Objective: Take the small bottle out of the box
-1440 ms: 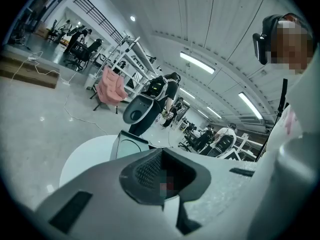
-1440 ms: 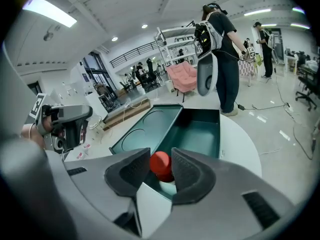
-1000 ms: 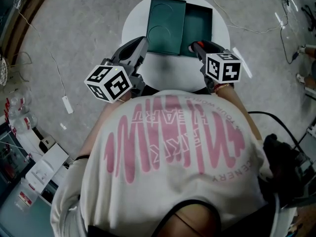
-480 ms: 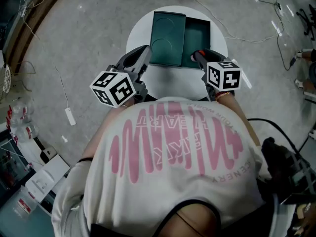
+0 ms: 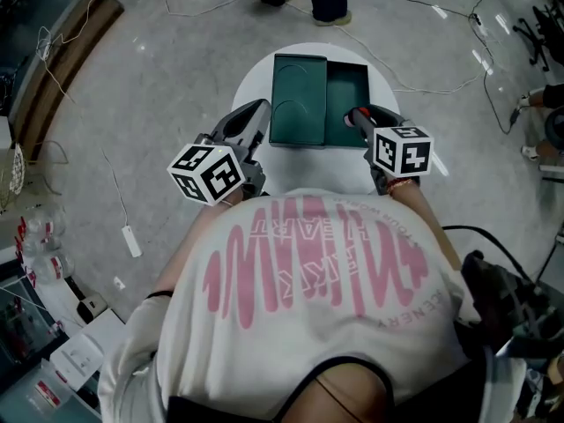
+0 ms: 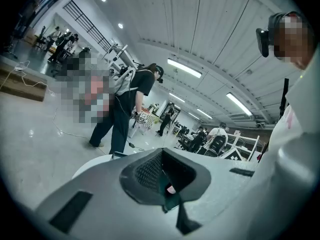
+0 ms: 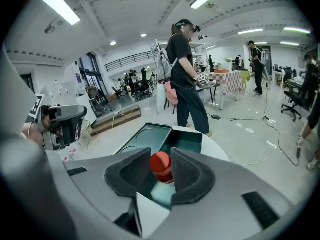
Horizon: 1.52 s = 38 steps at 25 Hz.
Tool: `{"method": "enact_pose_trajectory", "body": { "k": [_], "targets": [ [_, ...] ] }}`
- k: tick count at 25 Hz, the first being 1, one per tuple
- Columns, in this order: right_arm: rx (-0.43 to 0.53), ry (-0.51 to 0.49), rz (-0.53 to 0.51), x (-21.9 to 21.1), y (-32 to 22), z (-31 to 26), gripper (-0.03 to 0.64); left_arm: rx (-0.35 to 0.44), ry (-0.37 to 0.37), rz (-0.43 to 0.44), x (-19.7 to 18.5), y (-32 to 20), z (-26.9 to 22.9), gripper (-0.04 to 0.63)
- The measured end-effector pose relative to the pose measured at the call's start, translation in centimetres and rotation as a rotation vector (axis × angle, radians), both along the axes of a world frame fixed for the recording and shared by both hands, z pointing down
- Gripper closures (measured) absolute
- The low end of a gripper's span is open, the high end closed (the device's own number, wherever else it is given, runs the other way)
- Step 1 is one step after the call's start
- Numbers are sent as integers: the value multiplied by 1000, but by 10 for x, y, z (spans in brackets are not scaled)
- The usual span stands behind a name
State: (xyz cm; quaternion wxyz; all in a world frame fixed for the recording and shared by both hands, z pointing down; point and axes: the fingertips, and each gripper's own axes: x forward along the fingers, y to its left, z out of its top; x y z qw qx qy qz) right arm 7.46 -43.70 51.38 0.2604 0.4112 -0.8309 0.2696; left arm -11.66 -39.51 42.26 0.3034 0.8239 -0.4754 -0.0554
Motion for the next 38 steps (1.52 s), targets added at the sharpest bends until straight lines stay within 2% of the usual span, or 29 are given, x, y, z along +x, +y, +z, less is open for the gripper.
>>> {"method": "enact_pose_trajectory", "body": {
  "k": [10,19,27,38],
  "targets": [
    [78,2,99,10,-1,-33,492,56,1,61,-10,-9,-21,588],
    [139,-44,216,30,19,-61,492,91,1,142,7,0,-21,588],
    [219,-61,247,39,45,-93,492,131,9,198,25,17,-32,588],
    [316,-56,280,43,65,-133,492,151,15,242,28,27,-39,588]
  ]
}}
